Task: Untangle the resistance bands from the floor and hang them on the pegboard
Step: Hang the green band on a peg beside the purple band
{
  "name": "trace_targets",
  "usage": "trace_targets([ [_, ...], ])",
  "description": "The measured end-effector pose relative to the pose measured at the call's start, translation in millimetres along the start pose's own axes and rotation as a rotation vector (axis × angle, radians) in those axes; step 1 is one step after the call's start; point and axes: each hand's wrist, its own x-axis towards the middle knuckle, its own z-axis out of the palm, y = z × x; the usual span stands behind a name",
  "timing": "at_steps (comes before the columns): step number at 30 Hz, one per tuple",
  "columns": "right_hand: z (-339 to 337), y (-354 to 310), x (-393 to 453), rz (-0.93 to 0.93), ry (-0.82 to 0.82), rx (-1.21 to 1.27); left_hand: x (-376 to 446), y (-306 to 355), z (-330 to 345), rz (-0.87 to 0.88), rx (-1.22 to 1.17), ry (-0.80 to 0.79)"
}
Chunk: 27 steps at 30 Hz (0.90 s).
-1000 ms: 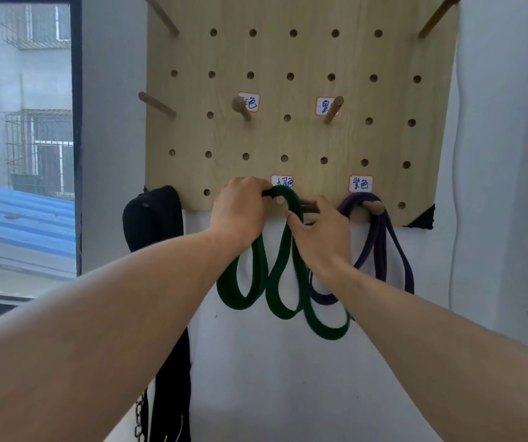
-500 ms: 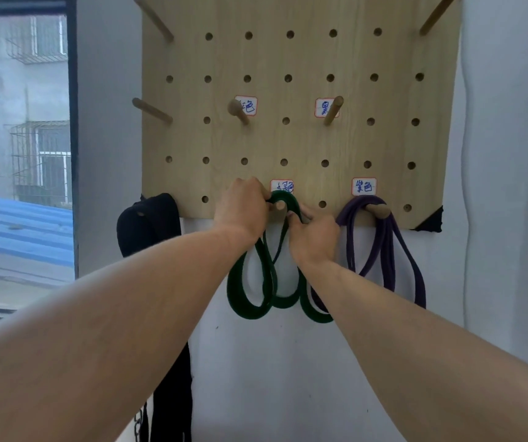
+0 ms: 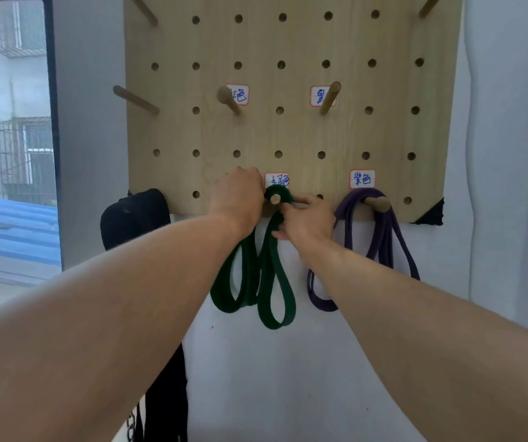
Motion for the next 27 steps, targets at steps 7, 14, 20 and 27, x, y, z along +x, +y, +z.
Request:
trace_targets([
  [7,-14,-2,3,-0.301,-0.057,-0.421,-5,2,-1,0.048,0.104,0.005],
  [14,-34,-6,11,-0.381,-0.097,-0.541,-17,4,0,0.139,0.297,0.013],
  [20,-25,-7,10,-0.346,-0.108,-0.496,-19,-4,4,0.289,0.377,0.111],
  [27,-28,-16,5,-0.373,-0.046,-0.764,-19,-6,5,0.283,0.298,0.123],
])
